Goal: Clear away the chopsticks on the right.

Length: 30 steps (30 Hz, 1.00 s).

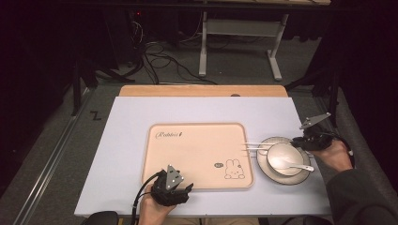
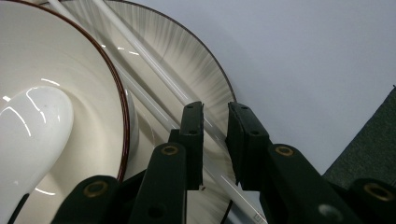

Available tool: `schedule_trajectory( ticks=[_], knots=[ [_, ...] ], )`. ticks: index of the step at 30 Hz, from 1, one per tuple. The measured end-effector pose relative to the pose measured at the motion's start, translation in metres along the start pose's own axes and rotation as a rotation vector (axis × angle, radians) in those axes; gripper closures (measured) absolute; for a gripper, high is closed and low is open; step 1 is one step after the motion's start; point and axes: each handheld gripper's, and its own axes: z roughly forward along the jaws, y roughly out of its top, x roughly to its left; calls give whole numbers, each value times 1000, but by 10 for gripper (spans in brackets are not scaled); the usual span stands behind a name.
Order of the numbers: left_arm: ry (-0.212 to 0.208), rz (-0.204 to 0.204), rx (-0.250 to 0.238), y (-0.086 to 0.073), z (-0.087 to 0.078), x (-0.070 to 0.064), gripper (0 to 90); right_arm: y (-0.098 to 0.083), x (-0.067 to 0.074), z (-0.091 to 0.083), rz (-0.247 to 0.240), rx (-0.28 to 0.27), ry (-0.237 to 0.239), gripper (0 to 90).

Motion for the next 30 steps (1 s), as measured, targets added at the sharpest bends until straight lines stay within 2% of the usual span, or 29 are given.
schedule_trajectory(
  ticks=[7, 8, 16, 17, 24, 30],
  knots=[
    [0, 0, -1, 0, 0, 0, 350, -2, -2, 2, -7, 12, -6, 770],
    [0, -1, -3, 0, 0, 0, 349, -1, -2, 4, 8, 5, -2, 770],
    [4, 4, 3, -1, 0, 0, 350, 0, -2, 5, -8, 15, 1, 771],
    [4, 4, 3, -1, 0, 0, 350, 0, -2, 4, -28, 21, 2, 771],
    [9, 3, -4, -1, 0, 1, 351, 0, -1, 6, -75, 22, -6, 765],
    [10, 6, 0, -1, 1, 1, 351, 0, -1, 7, -89, 28, 0, 768]
  ],
)
